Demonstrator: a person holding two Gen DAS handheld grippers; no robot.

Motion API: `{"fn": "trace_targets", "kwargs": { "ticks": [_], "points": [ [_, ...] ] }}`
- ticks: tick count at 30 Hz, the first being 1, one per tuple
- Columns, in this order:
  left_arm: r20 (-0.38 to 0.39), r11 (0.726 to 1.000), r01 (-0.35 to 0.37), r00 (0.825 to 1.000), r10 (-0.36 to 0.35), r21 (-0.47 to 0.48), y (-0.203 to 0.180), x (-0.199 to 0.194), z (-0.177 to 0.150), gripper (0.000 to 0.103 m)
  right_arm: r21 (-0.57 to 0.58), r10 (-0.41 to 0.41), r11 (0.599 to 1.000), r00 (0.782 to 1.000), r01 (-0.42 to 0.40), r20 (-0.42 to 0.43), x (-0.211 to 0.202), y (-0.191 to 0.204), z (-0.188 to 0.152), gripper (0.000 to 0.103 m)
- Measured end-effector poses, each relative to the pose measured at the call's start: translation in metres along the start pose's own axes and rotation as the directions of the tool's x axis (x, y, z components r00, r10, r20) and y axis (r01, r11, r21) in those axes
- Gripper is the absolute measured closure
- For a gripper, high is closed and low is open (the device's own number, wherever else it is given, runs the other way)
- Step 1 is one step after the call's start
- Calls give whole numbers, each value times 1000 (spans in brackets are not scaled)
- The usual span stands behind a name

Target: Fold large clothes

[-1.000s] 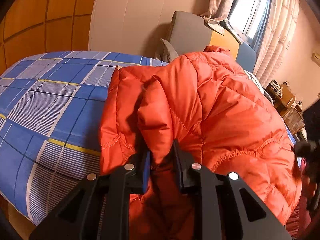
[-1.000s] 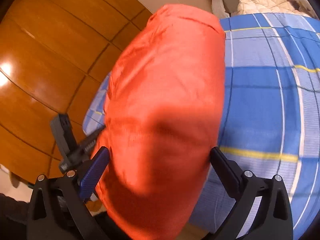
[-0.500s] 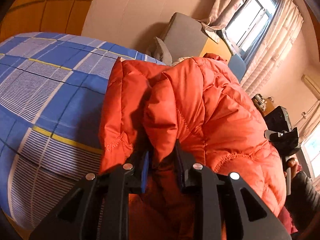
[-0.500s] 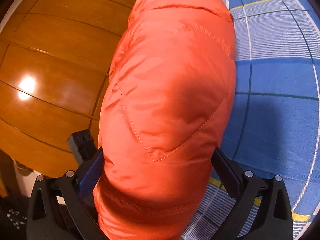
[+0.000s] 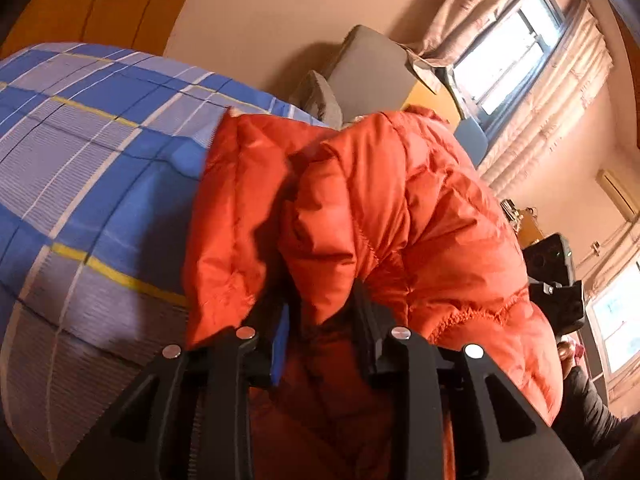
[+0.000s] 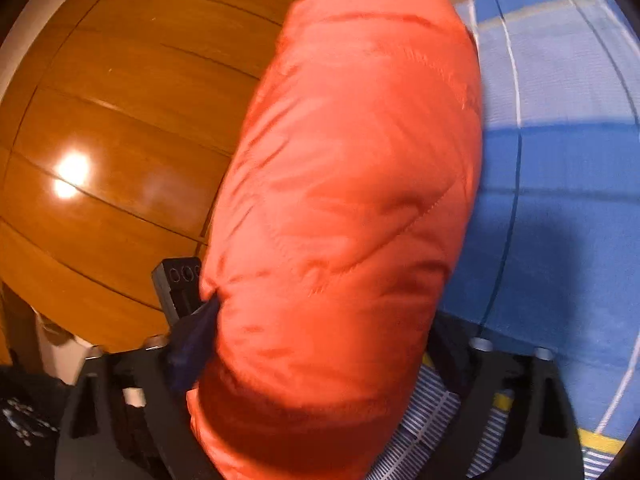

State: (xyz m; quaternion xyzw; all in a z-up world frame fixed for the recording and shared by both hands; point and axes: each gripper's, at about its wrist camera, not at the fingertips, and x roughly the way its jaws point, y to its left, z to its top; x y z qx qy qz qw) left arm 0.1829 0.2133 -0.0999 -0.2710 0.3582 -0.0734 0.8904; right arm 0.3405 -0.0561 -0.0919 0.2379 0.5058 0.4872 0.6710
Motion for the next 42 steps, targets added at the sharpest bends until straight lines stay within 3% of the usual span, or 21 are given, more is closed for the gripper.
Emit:
{"fn": "trace_targets", "kwargs": {
  "ticks": [5,10,15,18,22,25,27,29,31,33,35,37,39,42],
  "points": [
    [-6,999,48,999,-48,20,-21,17,15,76,-74,-29,997,999,31,24,-20,10,8,41],
    [-24,993,83,996,-81,82,-57,57,39,78,-91,-81,992,992,89,95,-62,3,14,43],
    [-58,981,118,992,-111,154,-100,111,69,78,-71,-152,983,971,167,187,-114,-17,24,44],
    [-73,974,104,993,-91,203,-131,135,80,79,-46,-195,977,958,209,208,-136,-40,30,44],
    [-86,963,0,996,24,269,-158,156,71,78,-11,-241,969,959,245,146,-143,-76,30,43],
    [-82,961,-34,995,58,274,-158,162,63,75,10,-260,965,956,261,136,-142,-91,25,35],
    [-70,954,-64,994,89,293,-163,166,61,75,23,-313,949,938,313,152,-145,-90,27,21],
    [-57,947,-88,992,111,308,-167,164,62,72,37,-348,937,924,346,156,-146,-83,26,19],
    [-50,942,-104,991,127,319,-172,163,65,70,27,-419,907,891,421,177,-147,-67,31,17],
    [-32,933,-136,987,156,333,-178,162,68,65,22,-532,841,819,540,217,-153,-43,29,17],
    [-21,927,-161,984,178,338,-175,161,67,63,8,-630,758,729,652,266,-152,-12,27,17],
    [-8,927,-179,981,192,329,-177,159,67,62,-23,-674,697,667,716,317,-147,18,24,17],
    [23,915,-220,974,226,337,-179,159,64,62,-53,-702,651,627,757,338,-141,38,22,17],
    [31,919,-235,971,237,318,-174,152,58,61,-113,-755,563,565,818,333,-115,54,17,19]
  ]
}}
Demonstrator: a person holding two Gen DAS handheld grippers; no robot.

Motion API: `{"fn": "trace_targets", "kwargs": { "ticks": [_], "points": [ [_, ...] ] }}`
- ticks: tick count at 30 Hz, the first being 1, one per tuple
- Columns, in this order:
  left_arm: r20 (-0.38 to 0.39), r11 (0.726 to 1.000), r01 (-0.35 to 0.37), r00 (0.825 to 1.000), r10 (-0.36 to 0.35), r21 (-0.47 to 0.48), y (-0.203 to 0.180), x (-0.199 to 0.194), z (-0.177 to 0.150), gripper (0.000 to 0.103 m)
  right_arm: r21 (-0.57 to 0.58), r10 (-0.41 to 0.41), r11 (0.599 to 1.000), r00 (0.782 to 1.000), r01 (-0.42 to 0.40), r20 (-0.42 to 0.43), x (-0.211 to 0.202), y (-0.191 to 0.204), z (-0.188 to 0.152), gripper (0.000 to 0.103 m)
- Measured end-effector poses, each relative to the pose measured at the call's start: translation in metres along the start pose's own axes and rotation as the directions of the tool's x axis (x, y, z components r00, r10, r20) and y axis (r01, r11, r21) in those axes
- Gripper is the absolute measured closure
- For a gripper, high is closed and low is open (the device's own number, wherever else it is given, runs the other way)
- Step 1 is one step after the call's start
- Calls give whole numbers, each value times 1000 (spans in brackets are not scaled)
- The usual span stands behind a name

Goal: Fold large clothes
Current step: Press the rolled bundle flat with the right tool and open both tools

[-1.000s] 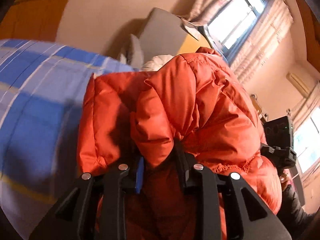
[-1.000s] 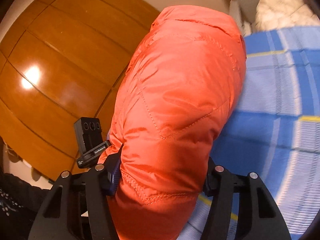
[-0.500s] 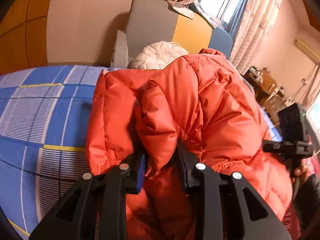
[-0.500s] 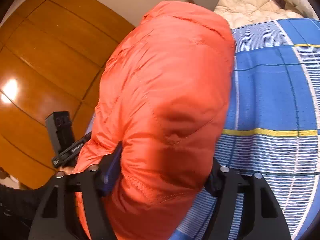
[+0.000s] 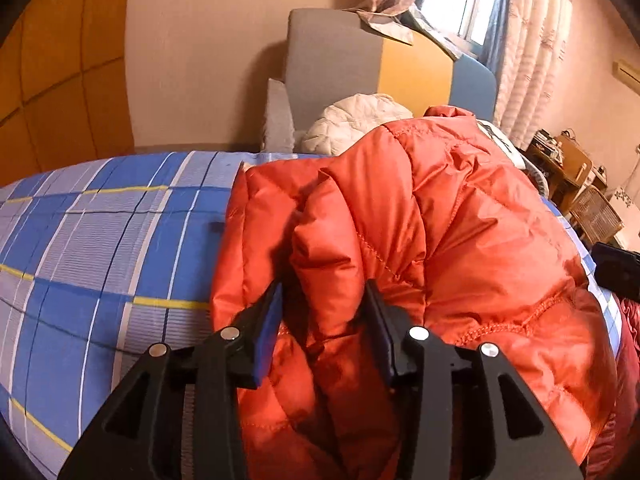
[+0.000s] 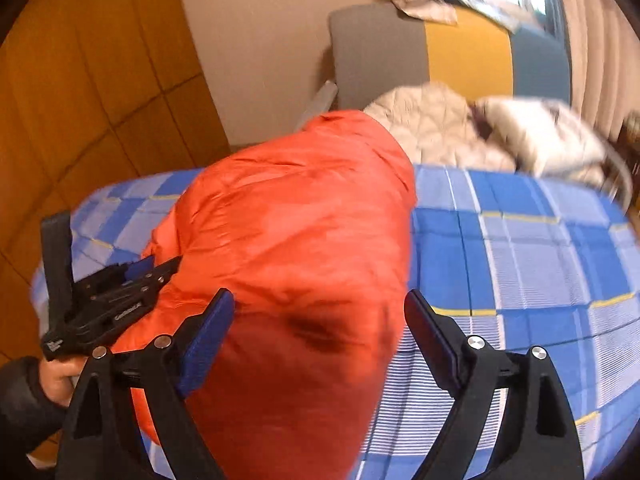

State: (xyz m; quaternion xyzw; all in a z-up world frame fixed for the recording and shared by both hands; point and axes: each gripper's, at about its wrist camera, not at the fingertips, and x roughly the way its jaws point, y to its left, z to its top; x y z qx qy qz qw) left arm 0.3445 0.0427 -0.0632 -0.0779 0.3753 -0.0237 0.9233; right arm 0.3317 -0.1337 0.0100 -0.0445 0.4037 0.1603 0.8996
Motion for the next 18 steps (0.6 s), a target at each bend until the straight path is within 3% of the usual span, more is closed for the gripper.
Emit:
{"fn": "trace_targets", "kwargs": {
  "ticks": [4,10,18],
  "points": [
    [8,1000,-12,1000,12,-13,6,1,-4,61,-57,-62,997,997,59,-54,32,23,-6,22],
    [5,1000,-1,1000,1,-29,9,0,-6,60,-18,-105,994,992,104,-70,46,22,-22,22],
    [8,999,3,1000,-3,-35,14,-17,-7,44,34,-147,988,988,149,-48,28,28,-25,22]
  ]
}}
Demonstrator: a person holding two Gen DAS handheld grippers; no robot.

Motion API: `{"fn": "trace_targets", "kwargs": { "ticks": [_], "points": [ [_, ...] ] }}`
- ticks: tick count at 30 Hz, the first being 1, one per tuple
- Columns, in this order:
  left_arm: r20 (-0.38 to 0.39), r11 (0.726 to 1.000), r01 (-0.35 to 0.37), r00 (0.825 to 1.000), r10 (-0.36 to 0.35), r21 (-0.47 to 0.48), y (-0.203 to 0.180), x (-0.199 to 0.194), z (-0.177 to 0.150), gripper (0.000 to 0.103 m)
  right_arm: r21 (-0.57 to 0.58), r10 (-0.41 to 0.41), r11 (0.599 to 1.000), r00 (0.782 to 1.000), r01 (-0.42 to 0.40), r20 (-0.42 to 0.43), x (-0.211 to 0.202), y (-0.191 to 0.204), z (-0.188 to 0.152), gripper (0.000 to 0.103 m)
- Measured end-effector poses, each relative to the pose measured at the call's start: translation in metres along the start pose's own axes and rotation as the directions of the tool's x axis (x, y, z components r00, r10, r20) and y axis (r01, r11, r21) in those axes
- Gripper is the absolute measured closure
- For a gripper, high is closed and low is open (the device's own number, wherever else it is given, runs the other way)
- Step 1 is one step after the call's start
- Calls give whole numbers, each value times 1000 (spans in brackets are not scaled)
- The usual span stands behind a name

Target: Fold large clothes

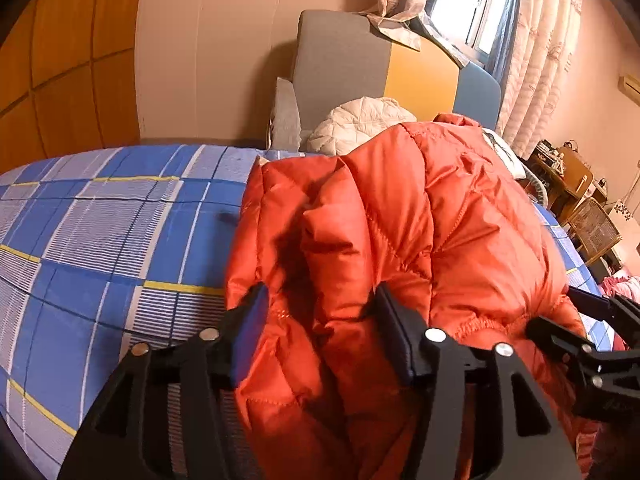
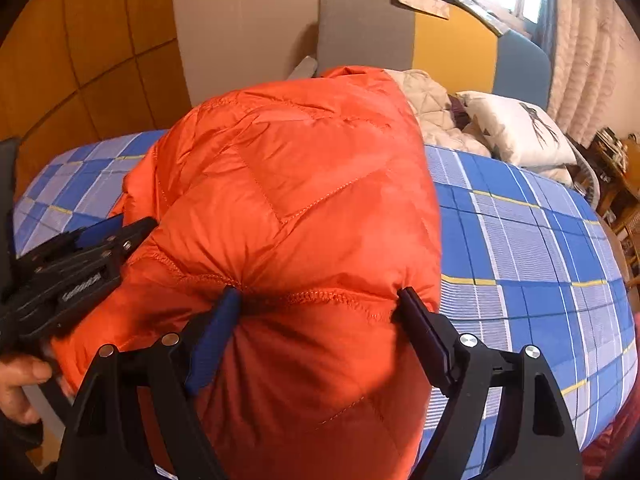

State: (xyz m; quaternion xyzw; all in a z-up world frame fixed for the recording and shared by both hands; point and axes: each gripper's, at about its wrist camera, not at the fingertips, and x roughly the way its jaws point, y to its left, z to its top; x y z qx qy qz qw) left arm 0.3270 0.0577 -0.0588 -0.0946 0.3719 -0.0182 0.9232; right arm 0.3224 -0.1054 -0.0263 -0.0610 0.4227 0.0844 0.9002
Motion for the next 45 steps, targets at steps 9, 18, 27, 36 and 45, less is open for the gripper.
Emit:
{"fn": "trace_targets", "kwargs": {
  "ticks": [9,18,27,36,45],
  "points": [
    [40,1000,-14,999,13,21,-4,-35,-7,38,9,-18,1000,999,18,29,-22,9,-10,22],
    [68,999,-41,997,39,26,-4,-67,-16,35,30,-43,999,998,42,37,-22,16,-18,21],
    [106,998,-54,993,52,20,-3,-110,-47,20,94,-76,993,994,69,78,-50,21,-29,17],
    [146,997,-80,986,76,21,-8,-157,-75,4,157,-140,980,983,120,121,-101,31,-64,9],
    [171,990,-120,980,106,76,-22,-203,-111,2,214,-199,963,969,165,147,-150,33,-111,3]
  ]
}}
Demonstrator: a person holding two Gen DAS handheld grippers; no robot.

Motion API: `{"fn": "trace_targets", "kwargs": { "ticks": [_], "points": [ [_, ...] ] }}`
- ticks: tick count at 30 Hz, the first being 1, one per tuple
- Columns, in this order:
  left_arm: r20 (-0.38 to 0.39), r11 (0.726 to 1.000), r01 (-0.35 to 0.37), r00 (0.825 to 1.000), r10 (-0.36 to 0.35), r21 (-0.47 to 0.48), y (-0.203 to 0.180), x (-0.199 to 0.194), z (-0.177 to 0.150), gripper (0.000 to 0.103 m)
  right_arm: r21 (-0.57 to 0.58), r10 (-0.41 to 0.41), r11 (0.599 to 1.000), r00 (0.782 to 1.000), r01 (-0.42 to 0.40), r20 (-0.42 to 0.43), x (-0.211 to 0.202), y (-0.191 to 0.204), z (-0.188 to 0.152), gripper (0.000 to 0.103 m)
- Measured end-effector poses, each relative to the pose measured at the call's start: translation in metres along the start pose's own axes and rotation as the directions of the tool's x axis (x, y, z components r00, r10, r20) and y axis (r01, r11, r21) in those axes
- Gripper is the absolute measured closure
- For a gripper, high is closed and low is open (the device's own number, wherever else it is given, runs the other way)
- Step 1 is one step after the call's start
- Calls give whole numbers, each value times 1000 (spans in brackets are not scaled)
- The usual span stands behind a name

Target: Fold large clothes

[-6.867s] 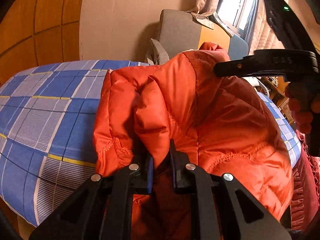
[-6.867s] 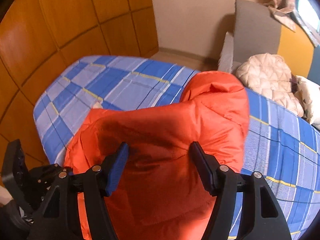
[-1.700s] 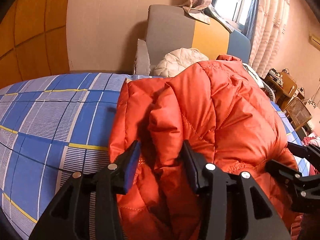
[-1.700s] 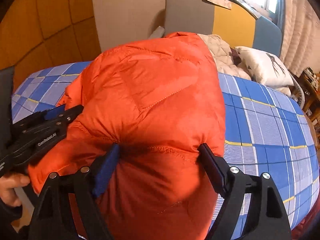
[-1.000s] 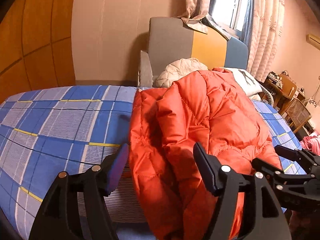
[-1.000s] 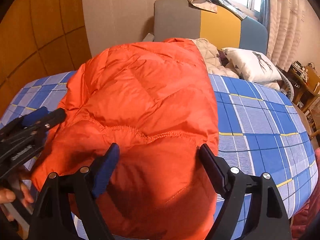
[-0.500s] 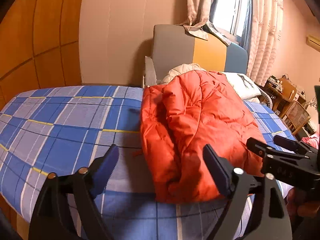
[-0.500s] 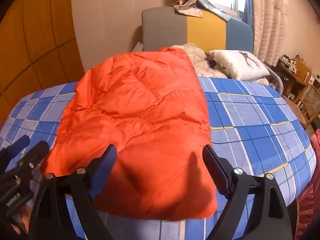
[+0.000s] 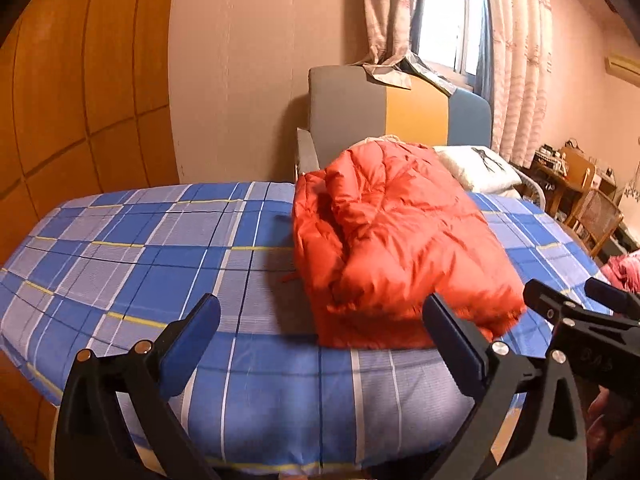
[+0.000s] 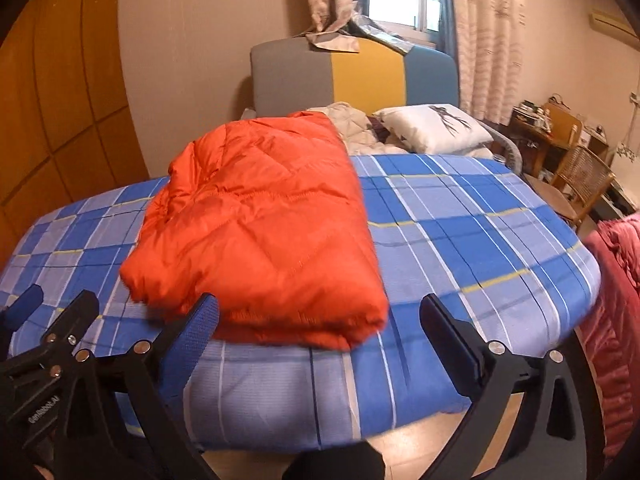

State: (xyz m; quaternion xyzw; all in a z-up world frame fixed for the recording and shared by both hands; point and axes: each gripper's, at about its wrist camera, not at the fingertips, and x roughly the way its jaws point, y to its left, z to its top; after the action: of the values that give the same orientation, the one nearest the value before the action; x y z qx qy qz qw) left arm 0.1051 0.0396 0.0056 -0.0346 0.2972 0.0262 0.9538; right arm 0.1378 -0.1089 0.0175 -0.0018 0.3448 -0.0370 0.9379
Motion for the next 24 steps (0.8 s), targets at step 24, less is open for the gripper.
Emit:
{"fn": "trace_targets", "kwargs": {
  "ticks": [24],
  "points": [
    [33,1000,24,999,-24,0,-3,-66,-23,2,59,-52,997,997,48,59,-63,-32,-46,3]
  ]
}}
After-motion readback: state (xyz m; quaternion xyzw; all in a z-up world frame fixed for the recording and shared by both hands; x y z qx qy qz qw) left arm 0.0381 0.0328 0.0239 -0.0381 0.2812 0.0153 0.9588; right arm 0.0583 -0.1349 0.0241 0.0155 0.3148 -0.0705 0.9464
